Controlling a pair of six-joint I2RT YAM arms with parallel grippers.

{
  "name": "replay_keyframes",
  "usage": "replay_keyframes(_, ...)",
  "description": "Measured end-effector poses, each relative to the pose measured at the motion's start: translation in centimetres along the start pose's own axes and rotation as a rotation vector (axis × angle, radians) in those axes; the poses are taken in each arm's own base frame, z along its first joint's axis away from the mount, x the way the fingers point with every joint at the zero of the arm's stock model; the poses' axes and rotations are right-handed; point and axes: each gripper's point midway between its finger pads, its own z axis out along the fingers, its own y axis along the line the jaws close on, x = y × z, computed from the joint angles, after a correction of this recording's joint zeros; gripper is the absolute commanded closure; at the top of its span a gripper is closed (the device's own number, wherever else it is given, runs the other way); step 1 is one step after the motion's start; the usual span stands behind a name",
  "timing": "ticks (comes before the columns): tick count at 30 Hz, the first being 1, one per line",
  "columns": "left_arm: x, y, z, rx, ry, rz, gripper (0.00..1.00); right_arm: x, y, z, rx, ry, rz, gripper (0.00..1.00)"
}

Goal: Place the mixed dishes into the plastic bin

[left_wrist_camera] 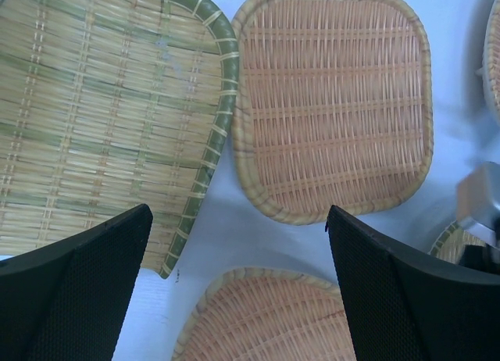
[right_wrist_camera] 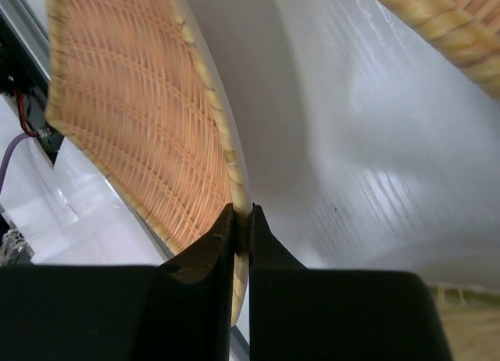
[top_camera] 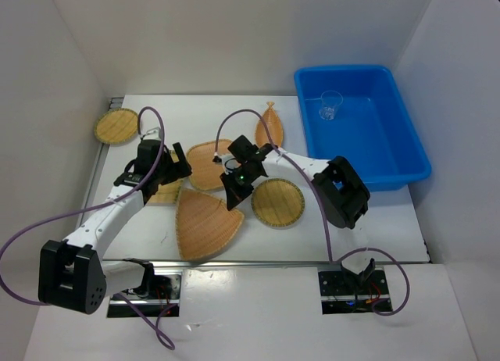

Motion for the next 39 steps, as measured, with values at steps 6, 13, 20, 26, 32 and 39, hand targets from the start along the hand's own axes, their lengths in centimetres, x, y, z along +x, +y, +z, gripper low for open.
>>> replay_keyframes(6,0.0,0.1,0.0,-0.003,-0.001,0.000,0.00,-1.4,1.1,-2.7,0.038,-0.076,-0.045,0.99)
replay_keyframes(13,-0.2,0.3,-0.1,-0.016,-0.012,-0.001,0.00,-2.2,1.3,-4.3,0.085,-0.119,-0.067,0.99)
replay_keyframes(20,-1.8,0.8,-1.7,-0.039,-0.098,-0.013,0.00,-3.1,0.0,-5.6,0.116,-0.155,-0.040,0.99)
replay_keyframes(26,-1.7,1.0,-1.6,-0.049,-0.094,-0.012,0.00,-4.4,-3.9,-8.5,0.169,-0.221,0.053,0.99)
replay_keyframes(32,-1.7,1.3,-1.4,-0.057,-0.092,-0.016,0.00,-6.6,-7.0,-13.1,0.217,-0.329,0.118,0.99)
replay_keyframes(39,-1.4,1.5,-0.9,-0.062,-0.077,-0.018,0.00,-8.4,-6.9,-16.1,0.224,-0.408,0.112,0.99)
